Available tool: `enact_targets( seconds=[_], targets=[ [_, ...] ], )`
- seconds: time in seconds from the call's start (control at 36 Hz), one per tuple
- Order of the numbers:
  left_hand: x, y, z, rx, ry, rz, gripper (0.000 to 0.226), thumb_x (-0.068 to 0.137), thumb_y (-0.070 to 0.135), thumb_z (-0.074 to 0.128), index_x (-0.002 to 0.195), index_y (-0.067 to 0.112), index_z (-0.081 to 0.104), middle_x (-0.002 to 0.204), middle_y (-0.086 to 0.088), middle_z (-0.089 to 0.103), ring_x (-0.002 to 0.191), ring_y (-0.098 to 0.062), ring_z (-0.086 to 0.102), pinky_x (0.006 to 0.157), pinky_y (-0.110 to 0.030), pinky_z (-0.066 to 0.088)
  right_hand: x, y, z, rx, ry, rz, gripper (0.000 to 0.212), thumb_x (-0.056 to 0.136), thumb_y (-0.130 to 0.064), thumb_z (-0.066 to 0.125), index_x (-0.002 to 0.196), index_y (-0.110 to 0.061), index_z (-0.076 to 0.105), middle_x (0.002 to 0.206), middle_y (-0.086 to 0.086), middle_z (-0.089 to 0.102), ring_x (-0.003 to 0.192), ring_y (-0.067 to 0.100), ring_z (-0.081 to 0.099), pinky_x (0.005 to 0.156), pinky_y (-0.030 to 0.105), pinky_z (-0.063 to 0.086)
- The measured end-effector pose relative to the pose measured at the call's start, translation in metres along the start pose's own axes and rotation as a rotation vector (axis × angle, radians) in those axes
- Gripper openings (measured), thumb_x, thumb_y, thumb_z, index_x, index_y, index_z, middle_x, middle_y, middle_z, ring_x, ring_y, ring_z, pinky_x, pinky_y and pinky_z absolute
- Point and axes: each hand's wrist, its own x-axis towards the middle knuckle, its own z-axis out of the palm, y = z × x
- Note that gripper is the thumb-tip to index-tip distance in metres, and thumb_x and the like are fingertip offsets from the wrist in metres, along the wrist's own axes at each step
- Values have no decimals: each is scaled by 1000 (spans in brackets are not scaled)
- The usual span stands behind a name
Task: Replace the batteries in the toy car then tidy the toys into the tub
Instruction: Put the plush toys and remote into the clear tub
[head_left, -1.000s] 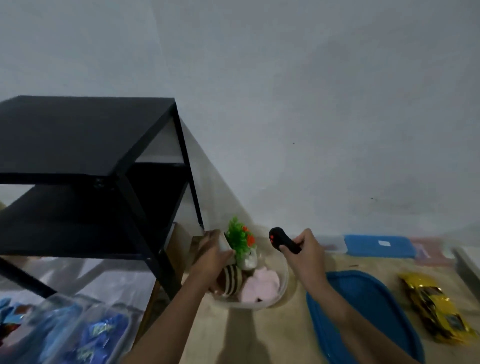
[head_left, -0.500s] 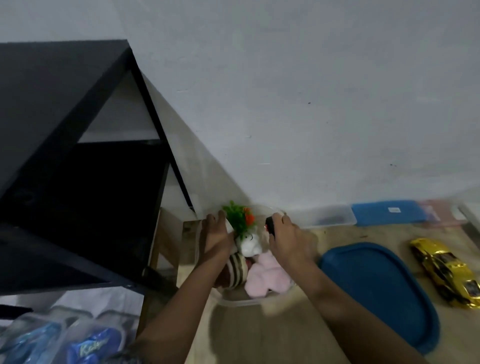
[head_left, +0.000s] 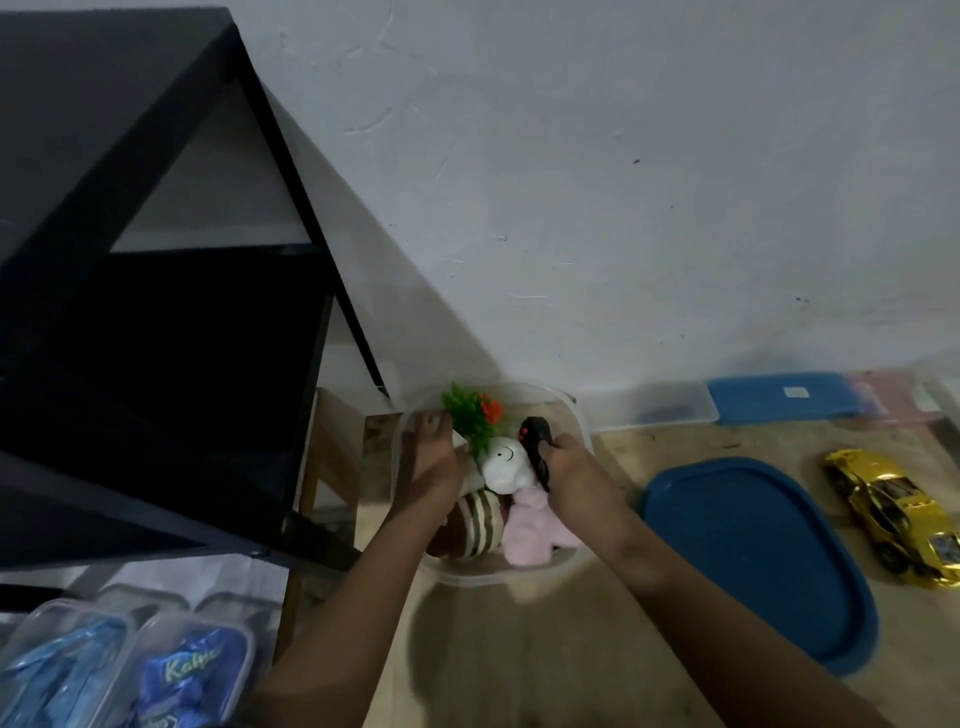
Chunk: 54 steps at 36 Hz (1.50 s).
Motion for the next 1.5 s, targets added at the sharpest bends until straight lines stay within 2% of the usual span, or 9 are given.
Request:
enact_targets(
  seconds=[0.19, 0.36, 0.53, 0.72, 0.89, 1.06, 1.14, 1.22, 1.5],
  targets=[
    [2, 5, 13, -159, -141, -162, 55, 100, 21, 39, 149, 15, 15, 156, -11, 8, 142, -32, 14, 112, -44, 26, 2, -6, 5, 1, -22, 69, 37, 92, -6, 42, 129, -6, 48, 127, 14, 50, 107, 28, 55, 83, 32, 46],
    [-5, 2, 18, -121, -97, -104, 56, 100, 7, 31, 149, 6, 4, 158, -10, 2, 145, -26, 3, 117, -35, 13, -14, -7, 4, 118, -178, 53, 71, 96, -34, 43, 148, -6, 4, 157, 14, 2, 144, 28, 4, 115, 32, 11],
    [-8, 4, 14, -162, -104, -97, 59, 98, 1, 32, 150, 7, 3, 159, -6, -3, 146, -22, -1, 116, -32, 12, -13, -9, 22, 77, -298, 116, 86, 94, -35, 49, 147, -6, -12, 155, 17, -19, 144, 35, -7, 118, 40, 8],
    [-20, 10, 3, -216, -109, -79, 58, 100, 19, 37, 150, 10, 9, 159, -3, -3, 146, -20, -4, 118, -33, 8, -20, -1, 11, 235, -272, 53, 83, 94, -32, 50, 147, -6, -9, 155, 17, -14, 144, 30, -9, 118, 37, 6],
    [-46, 53, -3, -310, 64, 89, 56, 100, 23, 41, 148, 5, 18, 158, -9, 7, 146, -20, 3, 115, -25, 5, -50, 28, -17, 514, 84, -8, 57, 94, -19, 49, 145, -11, 25, 151, 5, 28, 139, 24, 28, 109, 28, 26],
    [-85, 133, 14, -512, 210, 231, 50, 100, 19, 42, 146, 9, 25, 157, -1, 15, 143, -10, 10, 111, -15, 6, -95, 116, -36, 613, 268, 155, 52, 96, -14, 46, 145, -13, 29, 153, 3, 25, 142, 17, 21, 113, 26, 18],
    [-106, 164, 42, -540, 165, 284, 51, 99, 18, 43, 147, 12, 25, 156, 3, 13, 140, -2, 8, 109, -9, 7, -119, 170, -30, 580, 268, 260, 54, 96, -17, 46, 146, -14, 26, 156, 2, 20, 143, 17, 17, 113, 27, 20],
    [-131, 181, 79, -513, 67, 266, 54, 100, 26, 40, 148, 13, 21, 157, 2, 10, 143, -7, 6, 111, -16, 6, -138, 210, -19, 487, 184, 352, 58, 97, -19, 45, 148, -13, 19, 157, 4, 13, 145, 20, 12, 112, 30, 23],
    [-179, 197, 154, -479, -194, -63, 64, 101, 34, 32, 150, 11, -2, 159, -2, -7, 146, -16, -7, 114, -24, -1, -169, 256, 25, 337, 111, 460, 63, 96, -19, 43, 148, -15, 8, 157, 13, -3, 145, 30, -4, 116, 40, 17]
  ],
)
